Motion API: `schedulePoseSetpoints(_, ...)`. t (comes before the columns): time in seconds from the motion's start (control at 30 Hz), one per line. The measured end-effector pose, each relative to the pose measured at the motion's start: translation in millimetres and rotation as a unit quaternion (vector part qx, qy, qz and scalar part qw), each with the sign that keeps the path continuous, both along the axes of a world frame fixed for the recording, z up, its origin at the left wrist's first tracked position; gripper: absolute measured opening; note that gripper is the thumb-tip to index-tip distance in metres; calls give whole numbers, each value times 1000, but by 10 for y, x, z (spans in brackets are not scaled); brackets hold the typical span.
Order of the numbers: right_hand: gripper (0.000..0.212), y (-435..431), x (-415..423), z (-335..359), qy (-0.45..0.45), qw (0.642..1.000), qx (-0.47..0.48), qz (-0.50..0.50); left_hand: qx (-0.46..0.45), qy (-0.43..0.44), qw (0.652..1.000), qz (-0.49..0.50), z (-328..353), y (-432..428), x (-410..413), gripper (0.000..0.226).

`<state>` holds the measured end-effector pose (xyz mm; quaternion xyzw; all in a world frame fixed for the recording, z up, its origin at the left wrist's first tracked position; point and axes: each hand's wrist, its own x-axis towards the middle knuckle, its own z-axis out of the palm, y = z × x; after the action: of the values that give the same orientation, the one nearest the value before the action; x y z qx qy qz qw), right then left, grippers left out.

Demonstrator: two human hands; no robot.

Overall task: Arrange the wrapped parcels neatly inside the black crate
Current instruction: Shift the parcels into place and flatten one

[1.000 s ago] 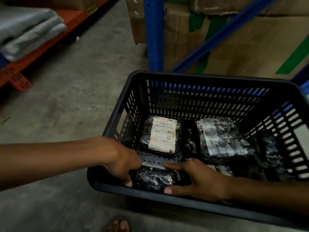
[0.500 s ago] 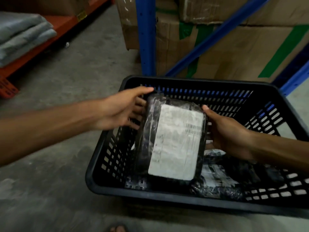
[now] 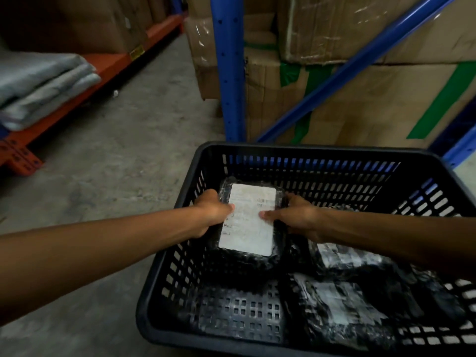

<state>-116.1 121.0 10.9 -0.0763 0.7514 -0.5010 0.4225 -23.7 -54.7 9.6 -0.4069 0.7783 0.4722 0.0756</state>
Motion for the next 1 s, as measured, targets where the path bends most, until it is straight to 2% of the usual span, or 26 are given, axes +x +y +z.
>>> schedulePoseSetpoints(0.03, 29, -70, -1, -115, 12, 1000, 14, 21, -24, -20, 999, -23, -14, 0, -42, 37)
schedulePoseSetpoints(0.13, 96, -198, 13, -332, 29, 990, 87, 107, -68, -89, 990, -90, -103, 111, -108, 51)
schedulePoseSetpoints(0.2, 109, -217, -9, -350, 34, 986, 114, 119, -141, -134, 976, -103, -175, 209, -187, 61)
schedulePoseSetpoints(0.27, 107, -174, -35, -313, 64, 980, 144, 121, -181, -163, 965, -99, -173, 250, -250, 59)
schedulePoseSetpoints(0.3, 100, -126, -68, -253, 94, 973, 163, 137, -186, -163, 964, -100, -154, 269, -268, 55)
schedulePoseSetpoints(0.37, 70, 11, -136, -48, 173, 952, 188, 169, -193, -183, 956, -126, -34, 353, -295, 55)
schedulePoseSetpoints(0.43, 58, 226, -206, 186, 262, 916, 214, 216, -230, -198, 938, -170, 63, 510, -236, 71)
schedulePoseSetpoints(0.5, 59, 549, -284, 362, 367, 859, 233, 269, -255, -167, 921, -242, 104, 743, -129, 93)
schedulePoseSetpoints(0.57, 73, 956, -323, 442, 444, 797, 244, 329, -254, -102, 900, -339, 25, 979, -114, 99)
schedulePoseSetpoints(0.6, 82, 1172, -347, 423, 456, 763, 267, 372, -243, -89, 882, -393, -21, 1109, -130, 101)
schedulePoseSetpoints(0.67, 98, 1554, -299, 330, 444, 675, 355, 470, -228, -76, 845, -478, -110, 1377, -176, 109)
schedulePoseSetpoints(0.73, 96, 1838, -234, 97, 467, 611, 385, 510, -238, -69, 814, -525, -213, 1626, -247, 118)
schedulePoseSetpoints(0.8, 71, 1939, -231, -104, 520, 608, 367, 475, -258, -73, 809, -523, -333, 1820, -311, 121)
schedulePoseSetpoints(0.83, 65, 1917, -230, -150, 549, 617, 351, 441, -273, -75, 814, -506, -380, 1893, -330, 120)
schedulePoseSetpoints(0.87, 63, 1883, -256, -216, 561, 621, 345, 424, -292, -76, 818, -490, -412, 1946, -337, 116)
schedulePoseSetpoints(1.0, 53, 1700, -278, -355, 578, 586, 379, 422, -337, -63, 796, -499, -457, 1961, -346, 103)
